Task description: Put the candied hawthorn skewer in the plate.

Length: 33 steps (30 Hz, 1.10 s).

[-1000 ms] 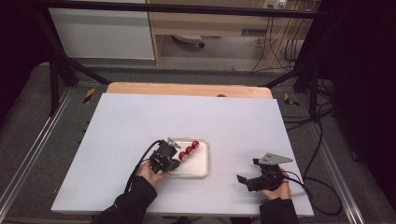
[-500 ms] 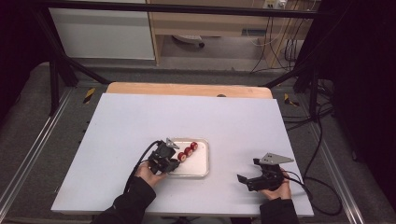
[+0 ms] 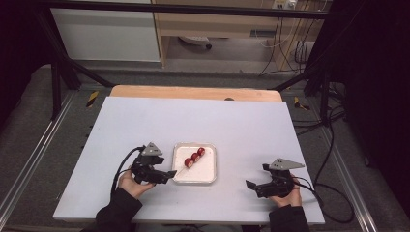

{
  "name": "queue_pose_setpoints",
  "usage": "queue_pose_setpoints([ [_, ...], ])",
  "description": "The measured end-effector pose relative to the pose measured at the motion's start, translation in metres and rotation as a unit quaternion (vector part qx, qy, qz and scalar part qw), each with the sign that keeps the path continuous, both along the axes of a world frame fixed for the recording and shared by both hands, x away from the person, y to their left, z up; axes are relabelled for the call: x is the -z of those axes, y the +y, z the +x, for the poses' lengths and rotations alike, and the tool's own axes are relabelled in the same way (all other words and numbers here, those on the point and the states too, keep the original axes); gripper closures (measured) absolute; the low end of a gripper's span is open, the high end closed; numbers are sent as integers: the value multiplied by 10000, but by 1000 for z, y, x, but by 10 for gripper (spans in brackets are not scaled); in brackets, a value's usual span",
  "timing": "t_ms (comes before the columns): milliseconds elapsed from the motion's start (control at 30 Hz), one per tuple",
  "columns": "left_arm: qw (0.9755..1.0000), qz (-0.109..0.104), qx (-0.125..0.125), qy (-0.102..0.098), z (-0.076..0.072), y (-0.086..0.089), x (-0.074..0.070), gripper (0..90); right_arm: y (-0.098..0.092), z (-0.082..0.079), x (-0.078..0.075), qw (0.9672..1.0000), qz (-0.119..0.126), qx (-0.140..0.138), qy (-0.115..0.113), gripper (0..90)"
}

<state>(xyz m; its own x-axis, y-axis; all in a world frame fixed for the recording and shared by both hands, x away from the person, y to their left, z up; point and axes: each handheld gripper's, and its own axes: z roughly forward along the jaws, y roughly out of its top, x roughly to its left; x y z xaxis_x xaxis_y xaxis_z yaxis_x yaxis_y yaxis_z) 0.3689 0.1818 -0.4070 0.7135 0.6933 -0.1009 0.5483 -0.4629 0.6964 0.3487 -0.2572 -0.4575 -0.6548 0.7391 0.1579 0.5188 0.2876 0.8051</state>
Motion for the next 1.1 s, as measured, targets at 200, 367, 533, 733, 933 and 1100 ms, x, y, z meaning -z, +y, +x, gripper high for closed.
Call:
queue_pose_setpoints([
  [200,9995,-172,-145,-206,-10,32,5,161,0,0,1,10000,-20,12,30,3],
  [367,9990,-302,-204,-244,-16,57,14,134,0,0,1,10000,-65,14,25,2],
  [533,9983,-452,-260,-251,-23,78,26,136,0,0,1,9999,-99,12,32,2],
  [733,9974,-601,-362,-187,-28,96,39,140,1,0,2,9999,-102,17,68,1],
  [933,9980,-496,-313,-220,-29,99,44,145,1,0,2,9999,-135,-9,77,1],
  [1100,9981,-488,-303,-228,-30,99,45,145,1,0,2,9999,-93,-22,86,1],
])
